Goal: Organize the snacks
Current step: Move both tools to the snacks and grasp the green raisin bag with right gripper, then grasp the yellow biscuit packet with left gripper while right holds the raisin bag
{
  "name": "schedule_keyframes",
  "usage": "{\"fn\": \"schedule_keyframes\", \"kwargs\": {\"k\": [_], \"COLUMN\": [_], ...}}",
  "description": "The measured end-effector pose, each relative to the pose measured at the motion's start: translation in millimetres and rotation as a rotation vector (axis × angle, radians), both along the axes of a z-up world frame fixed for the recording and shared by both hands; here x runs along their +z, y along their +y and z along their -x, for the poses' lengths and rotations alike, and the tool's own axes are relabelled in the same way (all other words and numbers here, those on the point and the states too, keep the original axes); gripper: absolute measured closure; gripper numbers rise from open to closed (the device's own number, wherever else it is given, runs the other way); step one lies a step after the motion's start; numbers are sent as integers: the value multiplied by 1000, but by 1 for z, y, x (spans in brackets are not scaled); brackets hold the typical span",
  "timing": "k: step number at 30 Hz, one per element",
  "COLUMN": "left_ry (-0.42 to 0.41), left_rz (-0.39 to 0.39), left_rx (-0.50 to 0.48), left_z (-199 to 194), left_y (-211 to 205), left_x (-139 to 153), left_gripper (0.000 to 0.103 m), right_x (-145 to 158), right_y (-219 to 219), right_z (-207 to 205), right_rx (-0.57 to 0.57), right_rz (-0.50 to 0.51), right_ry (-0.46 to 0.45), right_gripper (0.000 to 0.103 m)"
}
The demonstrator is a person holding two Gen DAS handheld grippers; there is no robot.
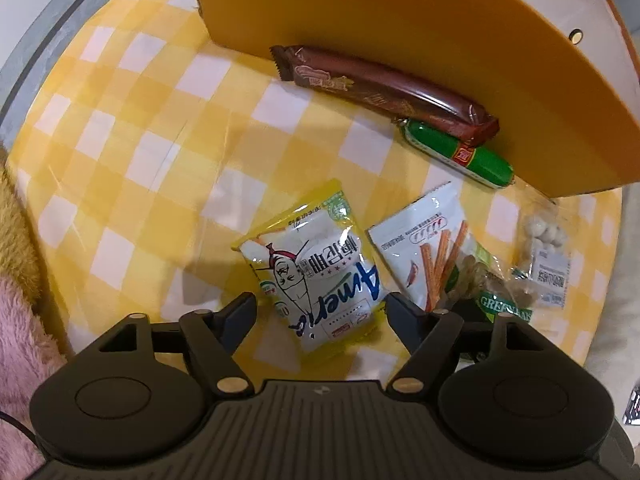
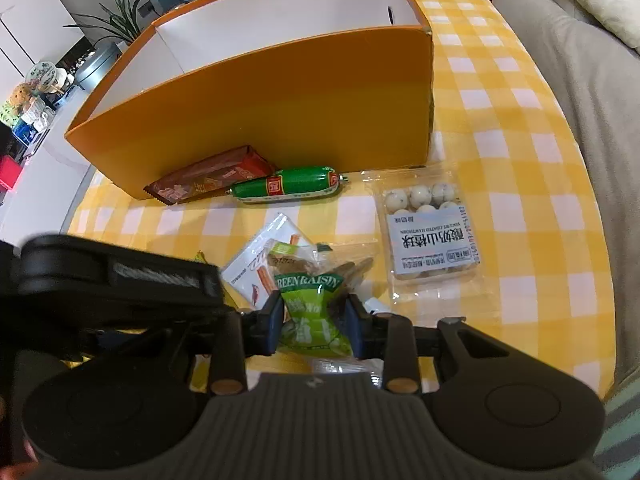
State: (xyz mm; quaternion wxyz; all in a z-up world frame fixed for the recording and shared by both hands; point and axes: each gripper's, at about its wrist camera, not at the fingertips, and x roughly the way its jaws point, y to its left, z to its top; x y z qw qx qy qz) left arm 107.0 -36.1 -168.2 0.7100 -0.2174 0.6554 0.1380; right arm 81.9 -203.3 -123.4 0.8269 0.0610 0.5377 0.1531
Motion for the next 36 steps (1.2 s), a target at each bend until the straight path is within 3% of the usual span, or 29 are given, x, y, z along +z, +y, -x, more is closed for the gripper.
{"fn": "schedule_keyframes", "kwargs": {"k": [8,10,17,22,25,31,36], "left_ry": [27,31,79,96,88,15,-13], "left_rz": [-34,-47,-82,-152,-186,-144,-157], "left_rx": [-45,-82,-309,-464,-544,-417,-412], "left_z": [-14,-19,-37,-44,-41,-34,-23], "left_y": [-11,-11,-9,-4,-12,-8,-4], "left_x": [-7,-8,-12,-15,-17,-23,-28], "left_gripper": [11,16,23,23,17,11,12], "right_x": [-1,-1,-1,-2,-3,-3,-3], "right_y": [1,0,6,-1,-2,-1,0], "right_z": [-1,-1,2,0,0,0,0], "right_rx": [5,8,54,26,20,23,26], "right_rz": [-14,-17,-15,-41,-47,-42,-38], "right_ry": [1,1,2,22,27,26,26], "right_gripper": [73,72,72,72,72,72,72]}}
